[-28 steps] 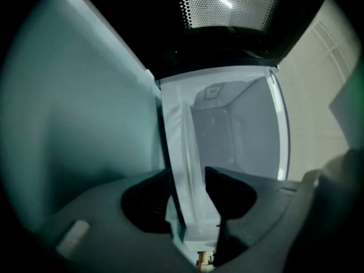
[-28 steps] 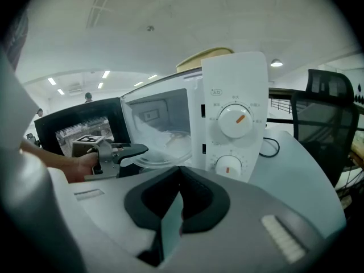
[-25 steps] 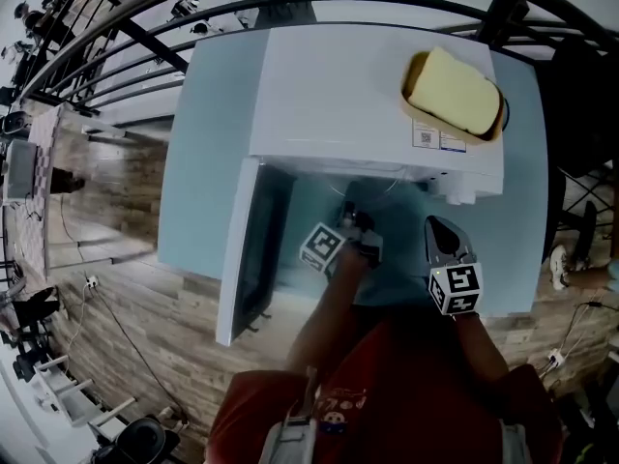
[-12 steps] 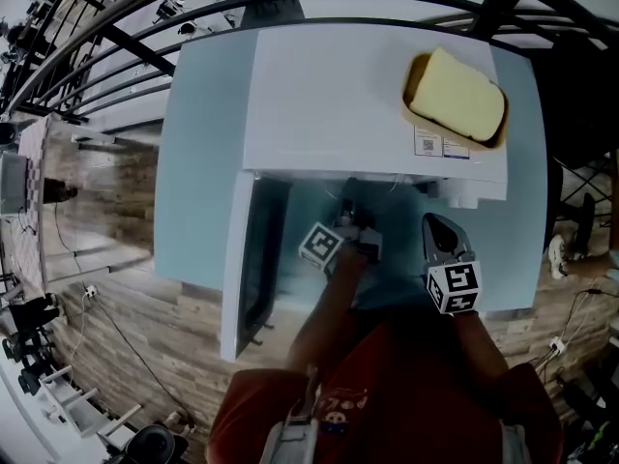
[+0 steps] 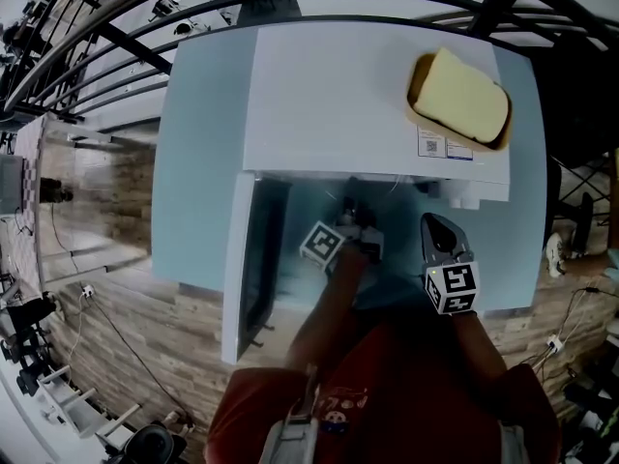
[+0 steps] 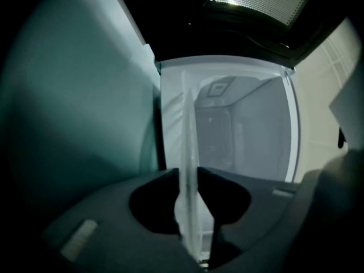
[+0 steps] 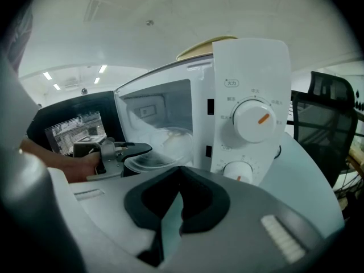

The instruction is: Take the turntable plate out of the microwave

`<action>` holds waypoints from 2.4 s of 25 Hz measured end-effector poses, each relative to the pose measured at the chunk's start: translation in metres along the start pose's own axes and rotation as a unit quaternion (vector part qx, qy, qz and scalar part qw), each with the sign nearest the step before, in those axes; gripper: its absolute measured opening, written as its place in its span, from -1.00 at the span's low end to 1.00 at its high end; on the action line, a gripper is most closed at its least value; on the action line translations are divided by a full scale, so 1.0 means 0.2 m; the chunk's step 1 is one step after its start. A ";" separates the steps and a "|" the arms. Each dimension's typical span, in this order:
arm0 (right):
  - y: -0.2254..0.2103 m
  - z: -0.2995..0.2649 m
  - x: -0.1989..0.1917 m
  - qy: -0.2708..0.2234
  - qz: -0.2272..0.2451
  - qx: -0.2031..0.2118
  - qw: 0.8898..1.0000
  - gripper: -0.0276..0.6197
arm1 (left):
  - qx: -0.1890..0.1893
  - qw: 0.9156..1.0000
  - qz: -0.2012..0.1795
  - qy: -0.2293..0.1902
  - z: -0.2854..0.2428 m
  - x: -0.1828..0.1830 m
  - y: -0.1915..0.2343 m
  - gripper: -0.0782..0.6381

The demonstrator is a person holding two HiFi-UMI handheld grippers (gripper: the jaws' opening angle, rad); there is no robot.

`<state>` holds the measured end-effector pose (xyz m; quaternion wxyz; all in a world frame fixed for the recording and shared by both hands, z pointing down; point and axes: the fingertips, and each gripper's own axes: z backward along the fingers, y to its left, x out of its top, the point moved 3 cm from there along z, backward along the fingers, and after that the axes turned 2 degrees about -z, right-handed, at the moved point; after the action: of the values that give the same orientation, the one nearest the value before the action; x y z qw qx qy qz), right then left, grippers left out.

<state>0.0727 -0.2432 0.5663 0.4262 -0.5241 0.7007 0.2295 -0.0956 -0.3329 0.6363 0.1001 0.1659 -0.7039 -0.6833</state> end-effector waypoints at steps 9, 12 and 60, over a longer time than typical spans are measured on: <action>0.02 0.02 0.01 -0.004 0.004 0.004 1.000 -0.92 | -0.017 1.000 0.001 0.012 0.02 -0.01 -0.04 -0.71; 0.03 0.04 0.01 -0.006 0.005 0.005 1.000 -0.92 | -0.013 1.000 -0.001 0.012 0.05 -0.01 -0.04 -0.71; 0.03 0.68 -0.22 -0.071 0.022 0.093 0.993 -0.91 | -0.036 0.997 -0.028 -0.055 0.99 -0.48 -0.30 -0.72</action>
<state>0.1189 -0.1127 0.5305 0.5165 -0.4490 0.6985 0.2091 -0.0749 -0.1139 0.5752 0.0477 0.1441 -0.6783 -0.7189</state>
